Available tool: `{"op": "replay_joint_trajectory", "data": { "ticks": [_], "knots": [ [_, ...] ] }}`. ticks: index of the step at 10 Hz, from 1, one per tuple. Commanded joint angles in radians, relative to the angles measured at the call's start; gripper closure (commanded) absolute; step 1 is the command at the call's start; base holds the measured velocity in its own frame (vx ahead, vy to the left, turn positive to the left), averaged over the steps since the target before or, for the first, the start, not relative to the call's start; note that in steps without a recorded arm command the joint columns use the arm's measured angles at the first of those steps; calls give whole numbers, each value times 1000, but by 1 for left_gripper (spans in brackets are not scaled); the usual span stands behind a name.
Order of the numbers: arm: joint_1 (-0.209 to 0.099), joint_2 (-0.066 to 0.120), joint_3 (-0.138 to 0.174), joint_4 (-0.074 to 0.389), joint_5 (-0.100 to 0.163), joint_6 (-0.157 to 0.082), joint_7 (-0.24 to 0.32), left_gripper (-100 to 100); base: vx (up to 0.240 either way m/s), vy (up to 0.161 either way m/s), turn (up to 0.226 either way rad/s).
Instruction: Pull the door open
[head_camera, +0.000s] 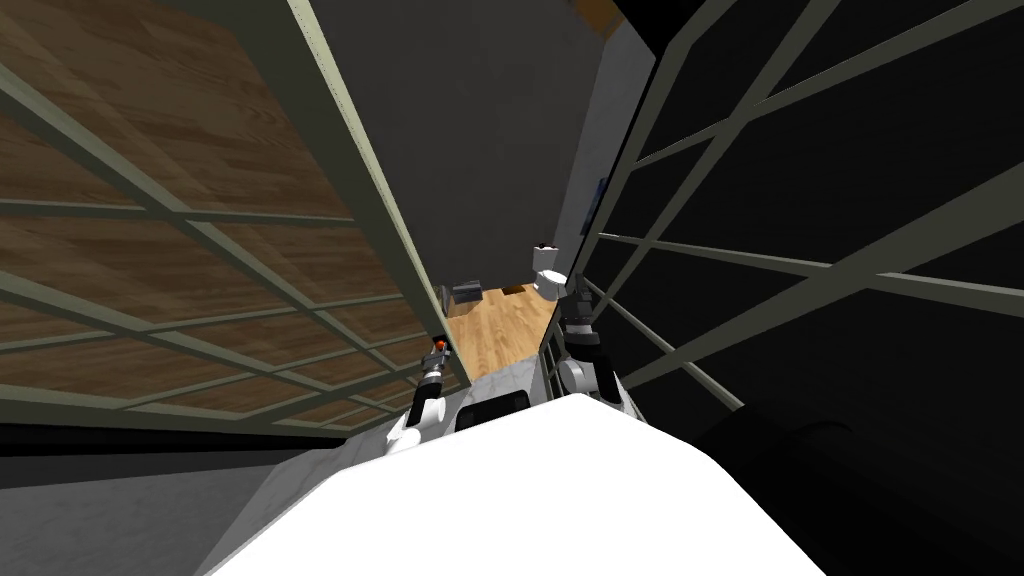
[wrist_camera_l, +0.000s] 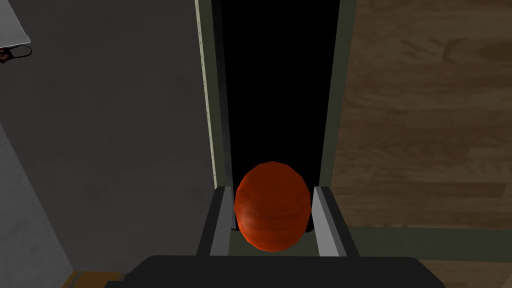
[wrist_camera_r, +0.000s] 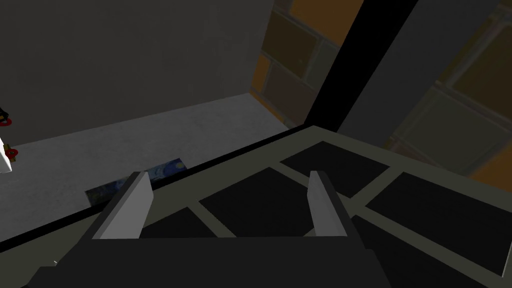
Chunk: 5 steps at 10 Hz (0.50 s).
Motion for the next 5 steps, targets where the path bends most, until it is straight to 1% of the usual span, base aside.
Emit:
{"op": "replay_joint_trajectory", "data": {
  "ticks": [1,2,3,5],
  "knots": [
    [2,7,6,-2,3,-3,0,100,-6,1,-1],
    [2,7,6,-2,3,-3,0,100,0,0,0],
    [1,2,-2,1,4,0,41,100,-29,14,-74],
    [1,4,-3,1,7,-1,71,100,-39,27,-54]
  ]
}}
